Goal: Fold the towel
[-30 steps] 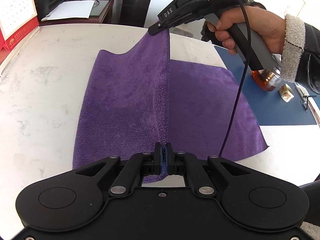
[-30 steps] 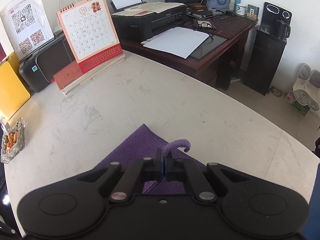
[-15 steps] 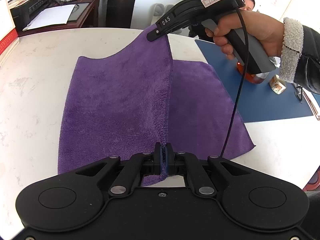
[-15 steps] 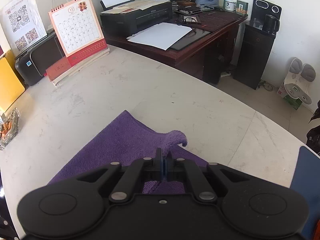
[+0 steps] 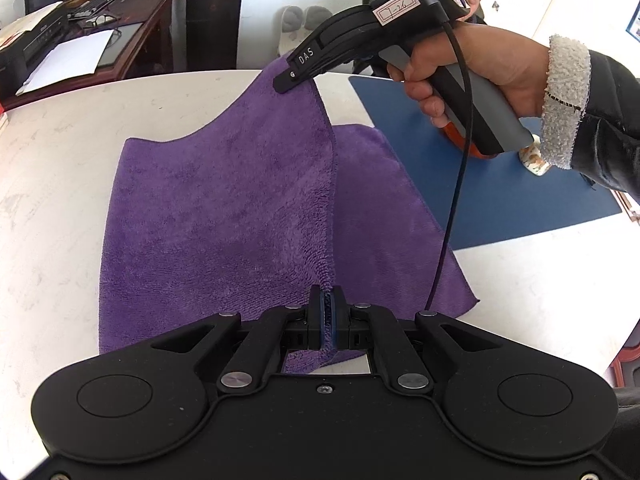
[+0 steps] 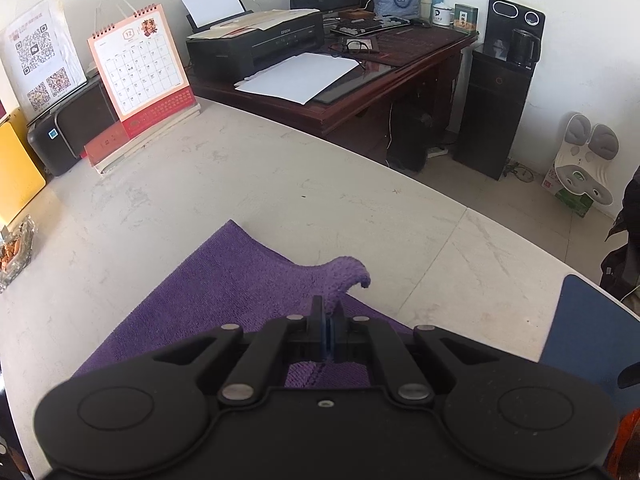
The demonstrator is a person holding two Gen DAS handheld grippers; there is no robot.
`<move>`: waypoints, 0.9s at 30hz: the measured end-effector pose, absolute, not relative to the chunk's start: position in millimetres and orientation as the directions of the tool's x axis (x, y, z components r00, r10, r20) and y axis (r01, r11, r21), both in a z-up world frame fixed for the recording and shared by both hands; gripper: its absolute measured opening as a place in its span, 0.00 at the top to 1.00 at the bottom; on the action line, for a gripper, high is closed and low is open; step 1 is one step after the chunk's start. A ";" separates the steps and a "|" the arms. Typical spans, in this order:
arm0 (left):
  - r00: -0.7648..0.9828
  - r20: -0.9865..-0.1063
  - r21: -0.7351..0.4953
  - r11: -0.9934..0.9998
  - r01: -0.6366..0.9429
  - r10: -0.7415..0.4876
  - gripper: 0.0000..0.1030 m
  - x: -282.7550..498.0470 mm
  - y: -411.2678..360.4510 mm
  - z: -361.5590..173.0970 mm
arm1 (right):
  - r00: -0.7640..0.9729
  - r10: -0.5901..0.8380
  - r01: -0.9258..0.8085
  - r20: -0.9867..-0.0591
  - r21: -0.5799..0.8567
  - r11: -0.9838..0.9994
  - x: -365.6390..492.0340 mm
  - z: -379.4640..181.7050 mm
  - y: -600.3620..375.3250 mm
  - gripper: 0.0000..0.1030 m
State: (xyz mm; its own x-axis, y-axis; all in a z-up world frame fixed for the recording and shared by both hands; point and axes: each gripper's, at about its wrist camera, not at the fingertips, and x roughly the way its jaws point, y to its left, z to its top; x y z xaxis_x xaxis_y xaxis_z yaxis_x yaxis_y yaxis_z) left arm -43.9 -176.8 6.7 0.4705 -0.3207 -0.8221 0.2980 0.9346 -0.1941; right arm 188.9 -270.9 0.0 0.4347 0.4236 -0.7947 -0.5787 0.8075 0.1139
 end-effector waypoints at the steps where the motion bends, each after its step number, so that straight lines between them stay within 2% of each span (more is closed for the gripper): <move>1: 0.468 -0.823 -0.194 0.933 0.302 -0.322 0.98 -43.2 -179.9 6.6 | 0.435 0.421 -0.576 -0.796 0.114 0.809 189.2 -1.0 -275.8 0.98; 16: 0.444 -0.816 -0.187 0.896 0.402 -0.369 0.98 -38.0 -207.2 18.8 | 0.452 0.394 -0.577 -0.800 0.074 0.813 193.5 13.4 -323.0 0.98; 27: 0.369 -0.825 -0.222 0.847 0.483 -0.427 0.98 -27.2 -229.7 1.5 | 0.436 0.354 -0.579 -0.827 0.044 0.814 194.2 2.9 -351.9 0.98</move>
State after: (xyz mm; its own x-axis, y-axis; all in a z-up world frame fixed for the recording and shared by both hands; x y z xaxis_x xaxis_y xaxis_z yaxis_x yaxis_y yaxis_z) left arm -27.2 -229.7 1.6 0.3691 -0.4273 -0.8253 0.4830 0.8469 -0.2224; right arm 194.2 -351.9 2.9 0.4358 0.3541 -0.8274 -0.5785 0.8145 0.0439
